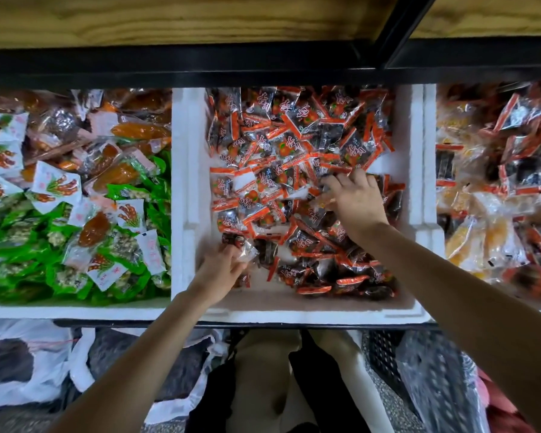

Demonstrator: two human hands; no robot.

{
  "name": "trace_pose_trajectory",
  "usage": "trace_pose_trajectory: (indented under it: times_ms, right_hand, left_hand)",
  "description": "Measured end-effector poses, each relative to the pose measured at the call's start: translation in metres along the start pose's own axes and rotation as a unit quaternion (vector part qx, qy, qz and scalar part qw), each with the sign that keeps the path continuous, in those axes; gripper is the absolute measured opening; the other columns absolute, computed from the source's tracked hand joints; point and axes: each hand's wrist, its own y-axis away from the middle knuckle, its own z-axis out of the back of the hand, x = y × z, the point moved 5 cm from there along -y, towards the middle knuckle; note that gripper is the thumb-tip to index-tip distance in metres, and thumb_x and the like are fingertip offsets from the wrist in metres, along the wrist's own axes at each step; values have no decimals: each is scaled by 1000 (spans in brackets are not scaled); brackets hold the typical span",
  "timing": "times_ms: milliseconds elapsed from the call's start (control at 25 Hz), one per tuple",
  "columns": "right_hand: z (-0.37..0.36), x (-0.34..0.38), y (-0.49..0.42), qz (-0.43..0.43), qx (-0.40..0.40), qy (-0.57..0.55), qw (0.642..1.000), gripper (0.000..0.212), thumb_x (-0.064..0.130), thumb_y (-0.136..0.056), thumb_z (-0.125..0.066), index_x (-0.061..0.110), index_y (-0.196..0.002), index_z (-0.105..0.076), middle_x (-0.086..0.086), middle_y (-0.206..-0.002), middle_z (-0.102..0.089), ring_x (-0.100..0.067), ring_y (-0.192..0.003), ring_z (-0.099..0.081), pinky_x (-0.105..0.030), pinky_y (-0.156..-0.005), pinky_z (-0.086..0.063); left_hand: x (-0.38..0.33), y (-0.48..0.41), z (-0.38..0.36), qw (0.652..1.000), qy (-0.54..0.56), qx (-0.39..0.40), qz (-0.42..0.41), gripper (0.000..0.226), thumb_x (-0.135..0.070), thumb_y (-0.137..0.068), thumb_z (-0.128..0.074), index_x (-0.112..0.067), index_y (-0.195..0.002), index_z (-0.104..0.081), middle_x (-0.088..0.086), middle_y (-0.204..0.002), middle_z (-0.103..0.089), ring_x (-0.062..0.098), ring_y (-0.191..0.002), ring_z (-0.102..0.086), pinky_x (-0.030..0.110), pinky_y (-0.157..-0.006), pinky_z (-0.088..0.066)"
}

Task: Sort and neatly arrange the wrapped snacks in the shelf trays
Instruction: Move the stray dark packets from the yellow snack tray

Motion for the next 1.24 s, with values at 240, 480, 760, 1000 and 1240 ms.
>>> trace_pose_trajectory:
  times_ms: [240, 480, 760, 1000, 1240]
  right_hand:
    - [9, -17, 44, -111, -43, -200, 973, 29, 31, -86, -65, 21, -113, -62, -3, -115, -59, -29, -108, -47, -38, -86, -41]
    - [-5, -11, 108, -147, 28, -286, 947, 38, 50, -87, -54, 24, -115, -59, 6, -111, -60, -19, -95, -60, -26, -66, -41]
    - [0, -41, 150, -215, 60, -341, 913, 57, 66, -82, -32, 16, -99, -53, -8, -74, -65, -32, -77, -62, -31, -57, -37]
    - [-9, -100, 185, -240, 78, -346, 903, 46, 55, -91, -38, 15, -111, -46, -6, -91, -64, -30, -82, -62, -32, -63, -40]
    - [1, -190, 192, -251, 63, -350, 900, 41, 42, -92, -51, 12, -121, -47, 6, -93, -60, -27, -86, -63, -32, -68, -43]
  left_hand:
    - [0, 2, -19, 982, -182, 40, 6, 54, -26, -89, -62, -11, -134, -36, 7, -135, -44, 24, -126, -43, 37, -108, -33]
    - [-17, 9, -3, 988, -152, -36, 2, 46, -25, -88, -59, -15, -130, -44, 1, -127, -55, 21, -116, -54, 37, -95, -44]
    - [-86, 37, 2, 989, 114, -92, -9, 41, -33, -87, -65, -13, -117, -46, -8, -80, -55, 10, -65, -54, 21, -51, -41]
    - [-213, 32, -45, 961, 265, -33, -73, 40, -27, -84, -69, -17, -110, -40, -1, -96, -62, 12, -77, -61, 11, -60, -44]
    - [-317, 5, -71, 954, 289, -12, -76, 55, -29, -89, -64, -5, -129, -35, 2, -100, -56, 21, -90, -58, 18, -63, -39]
